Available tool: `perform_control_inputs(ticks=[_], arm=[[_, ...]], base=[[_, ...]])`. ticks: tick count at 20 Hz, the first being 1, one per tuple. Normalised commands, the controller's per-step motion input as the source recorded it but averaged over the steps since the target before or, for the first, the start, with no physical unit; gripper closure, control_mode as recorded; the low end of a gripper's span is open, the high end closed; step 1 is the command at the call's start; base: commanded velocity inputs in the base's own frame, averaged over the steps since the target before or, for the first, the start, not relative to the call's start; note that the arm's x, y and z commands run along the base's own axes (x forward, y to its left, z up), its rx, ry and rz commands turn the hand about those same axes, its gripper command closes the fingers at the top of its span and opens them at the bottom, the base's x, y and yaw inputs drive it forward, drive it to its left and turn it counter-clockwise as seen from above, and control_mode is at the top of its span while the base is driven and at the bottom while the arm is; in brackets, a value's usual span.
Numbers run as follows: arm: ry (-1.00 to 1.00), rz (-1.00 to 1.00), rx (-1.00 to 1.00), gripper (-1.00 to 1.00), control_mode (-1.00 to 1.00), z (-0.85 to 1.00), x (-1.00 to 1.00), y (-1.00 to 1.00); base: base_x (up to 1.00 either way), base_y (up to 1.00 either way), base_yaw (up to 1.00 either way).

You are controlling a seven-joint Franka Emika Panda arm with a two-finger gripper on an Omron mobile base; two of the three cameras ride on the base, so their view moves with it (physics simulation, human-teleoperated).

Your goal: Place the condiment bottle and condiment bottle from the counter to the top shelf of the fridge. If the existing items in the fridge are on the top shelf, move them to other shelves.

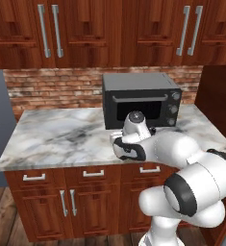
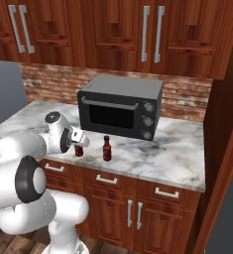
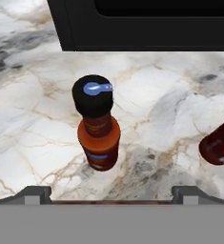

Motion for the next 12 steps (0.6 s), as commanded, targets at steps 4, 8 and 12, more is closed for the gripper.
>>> perform_control_inputs(ticks=[4,8,12], arm=[[-0.04,0.0,0.0,-1.0,-1.0,-0.09,0.16,0.1],[-0.05,0.0,0.0,-1.0,-1.0,-0.04,0.19,0.09],[-0.04,0.0,0.0,-1.0,-1.0,0.0,0.2,0.03]], base=[[0.0,0.0,0.0],[0.0,0.0,0.0],[0.0,0.0,0.0]])
